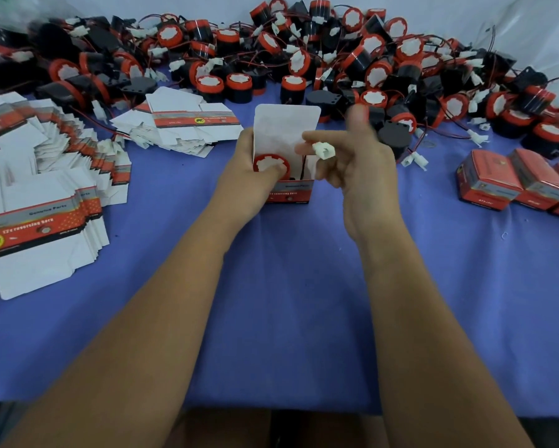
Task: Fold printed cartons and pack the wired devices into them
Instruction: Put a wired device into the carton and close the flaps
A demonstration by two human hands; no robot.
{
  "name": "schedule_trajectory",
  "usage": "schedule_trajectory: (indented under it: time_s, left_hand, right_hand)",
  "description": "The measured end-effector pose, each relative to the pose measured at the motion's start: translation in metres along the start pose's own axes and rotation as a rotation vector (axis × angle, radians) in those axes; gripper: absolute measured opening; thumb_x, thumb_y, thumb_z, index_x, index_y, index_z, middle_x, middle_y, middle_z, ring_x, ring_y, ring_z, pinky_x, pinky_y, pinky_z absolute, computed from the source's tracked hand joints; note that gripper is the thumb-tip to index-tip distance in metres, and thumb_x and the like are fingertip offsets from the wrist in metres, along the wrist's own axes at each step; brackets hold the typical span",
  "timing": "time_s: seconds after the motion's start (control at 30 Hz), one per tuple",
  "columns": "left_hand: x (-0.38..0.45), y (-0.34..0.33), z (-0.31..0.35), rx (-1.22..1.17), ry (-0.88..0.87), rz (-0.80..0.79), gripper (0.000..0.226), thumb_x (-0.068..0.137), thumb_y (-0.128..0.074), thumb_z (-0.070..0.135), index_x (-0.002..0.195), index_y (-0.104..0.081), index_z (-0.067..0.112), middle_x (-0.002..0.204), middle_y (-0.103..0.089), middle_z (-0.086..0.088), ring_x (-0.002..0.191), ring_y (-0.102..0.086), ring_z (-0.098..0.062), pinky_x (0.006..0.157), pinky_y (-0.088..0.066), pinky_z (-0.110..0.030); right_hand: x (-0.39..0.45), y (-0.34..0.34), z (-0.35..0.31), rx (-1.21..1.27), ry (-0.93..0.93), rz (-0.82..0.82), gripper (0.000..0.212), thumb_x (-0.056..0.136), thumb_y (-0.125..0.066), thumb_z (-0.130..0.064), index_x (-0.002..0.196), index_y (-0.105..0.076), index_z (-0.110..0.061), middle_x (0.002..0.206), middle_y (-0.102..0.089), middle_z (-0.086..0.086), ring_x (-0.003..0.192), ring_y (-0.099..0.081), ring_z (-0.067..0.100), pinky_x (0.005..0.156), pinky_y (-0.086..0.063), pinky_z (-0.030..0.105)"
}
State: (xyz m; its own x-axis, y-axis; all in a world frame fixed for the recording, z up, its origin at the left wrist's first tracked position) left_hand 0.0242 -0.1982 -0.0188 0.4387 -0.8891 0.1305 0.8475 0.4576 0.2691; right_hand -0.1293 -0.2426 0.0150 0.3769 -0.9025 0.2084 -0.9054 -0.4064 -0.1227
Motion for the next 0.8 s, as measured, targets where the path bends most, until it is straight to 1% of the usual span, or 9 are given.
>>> schedule_trajectory:
  time_s: [0.07, 0.13, 0.2, 0.3, 0.4, 0.47, 0.57, 0.73, 0.8]
  left_hand:
    - [0.0, 0.0, 0.001, 0.012, -0.004, -0.012, 0.043, 0.093, -0.061, 0.021, 0.13, -0.045, 0.037, 0.113, -0.064, 0.015, 0.109, -0.061, -0.01, 0.097, -0.052, -0.039]
    - [-0.001, 0.0, 0.002, 0.014, -0.014, -0.038, 0.043, 0.093, -0.06, 0.021, 0.13, -0.046, 0.037, 0.113, -0.064, 0.016, 0.109, -0.061, -0.008, 0.098, -0.052, -0.04]
    - [-0.001, -0.001, 0.002, 0.014, -0.019, -0.064, 0.044, 0.093, -0.06, 0.022, 0.132, -0.047, 0.037, 0.115, -0.065, 0.014, 0.11, -0.062, -0.008, 0.099, -0.052, -0.041]
    - [-0.003, -0.002, 0.002, 0.011, -0.017, -0.091, 0.046, 0.092, -0.061, 0.022, 0.132, -0.047, 0.039, 0.114, -0.066, 0.015, 0.111, -0.061, -0.007, 0.101, -0.05, -0.041]
    - [-0.004, -0.003, 0.002, 0.014, -0.011, -0.088, 0.049, 0.09, -0.062, 0.026, 0.134, -0.045, 0.039, 0.116, -0.066, 0.015, 0.112, -0.061, -0.009, 0.103, -0.048, -0.041]
    - [-0.004, -0.004, 0.002, 0.022, -0.003, -0.062, 0.05, 0.088, -0.062, 0.031, 0.135, -0.044, 0.038, 0.116, -0.066, 0.015, 0.113, -0.061, -0.011, 0.102, -0.049, -0.041]
    - [-0.005, -0.005, 0.002, 0.005, 0.004, -0.037, 0.052, 0.084, -0.061, 0.033, 0.134, -0.045, 0.037, 0.116, -0.065, 0.014, 0.114, -0.06, -0.013, 0.102, -0.049, -0.042]
    - [-0.004, -0.004, 0.002, -0.023, 0.009, -0.043, 0.052, 0.086, -0.063, 0.028, 0.135, -0.046, 0.036, 0.118, -0.065, 0.014, 0.115, -0.06, -0.012, 0.103, -0.048, -0.043]
    - [-0.004, -0.005, 0.001, -0.034, 0.009, -0.037, 0.051, 0.086, -0.063, 0.027, 0.134, -0.047, 0.036, 0.118, -0.066, 0.014, 0.115, -0.06, -0.012, 0.103, -0.048, -0.043]
  right_hand:
    - [-0.001, -0.004, 0.0, -0.088, 0.084, 0.094, 0.02, 0.092, -0.066, -0.028, 0.083, -0.078, -0.015, 0.082, -0.075, 0.009, 0.063, -0.061, 0.005, 0.064, -0.048, 0.016]
    - [0.0, -0.009, 0.002, -0.104, 0.103, 0.128, 0.004, 0.084, -0.075, -0.014, 0.088, -0.076, -0.015, 0.084, -0.076, -0.003, 0.08, -0.07, 0.004, 0.071, -0.053, 0.016]
    - [0.004, -0.01, 0.006, -0.134, 0.105, 0.171, 0.013, 0.082, -0.077, -0.009, 0.09, -0.074, -0.019, 0.09, -0.075, -0.004, 0.092, -0.07, 0.008, 0.081, -0.056, 0.022]
    - [0.009, -0.011, 0.007, -0.228, 0.143, 0.228, 0.017, 0.084, -0.073, -0.004, 0.097, -0.074, -0.013, 0.092, -0.073, -0.005, 0.093, -0.068, 0.005, 0.089, -0.054, 0.025]
    - [0.012, -0.01, 0.012, -0.626, 0.223, 0.248, 0.031, 0.085, -0.068, -0.01, 0.112, -0.071, -0.025, 0.094, -0.07, -0.01, 0.1, -0.054, 0.01, 0.096, -0.043, 0.022]
    - [0.012, -0.01, 0.013, -0.86, 0.278, 0.23, 0.038, 0.084, -0.067, -0.015, 0.118, -0.067, -0.031, 0.097, -0.067, -0.008, 0.101, -0.043, 0.015, 0.092, -0.027, 0.011]
    - [0.01, -0.009, 0.01, -1.038, 0.409, 0.222, 0.033, 0.081, -0.074, -0.02, 0.114, -0.071, -0.021, 0.099, -0.069, -0.004, 0.101, -0.043, 0.017, 0.082, -0.02, 0.02]
    - [0.008, -0.007, 0.009, -1.057, 0.465, 0.16, 0.026, 0.078, -0.08, -0.018, 0.103, -0.077, -0.012, 0.11, -0.061, 0.006, 0.104, -0.049, 0.029, 0.09, -0.036, 0.031]
    - [0.007, -0.008, 0.01, -0.93, 0.436, 0.089, 0.017, 0.081, -0.076, -0.009, 0.098, -0.077, -0.006, 0.116, -0.058, 0.008, 0.106, -0.051, 0.025, 0.09, -0.043, 0.026]
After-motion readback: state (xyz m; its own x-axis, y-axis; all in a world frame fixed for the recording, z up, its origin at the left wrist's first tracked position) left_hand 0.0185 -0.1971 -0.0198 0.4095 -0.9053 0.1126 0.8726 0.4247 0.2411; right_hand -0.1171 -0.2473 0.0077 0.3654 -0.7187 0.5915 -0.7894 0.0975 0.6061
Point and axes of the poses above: each hand's wrist, its own x-axis towards the middle knuckle, its own y-axis out of the back of the hand, z = x × y, the point moved 3 cm from there along x, towards the middle knuckle
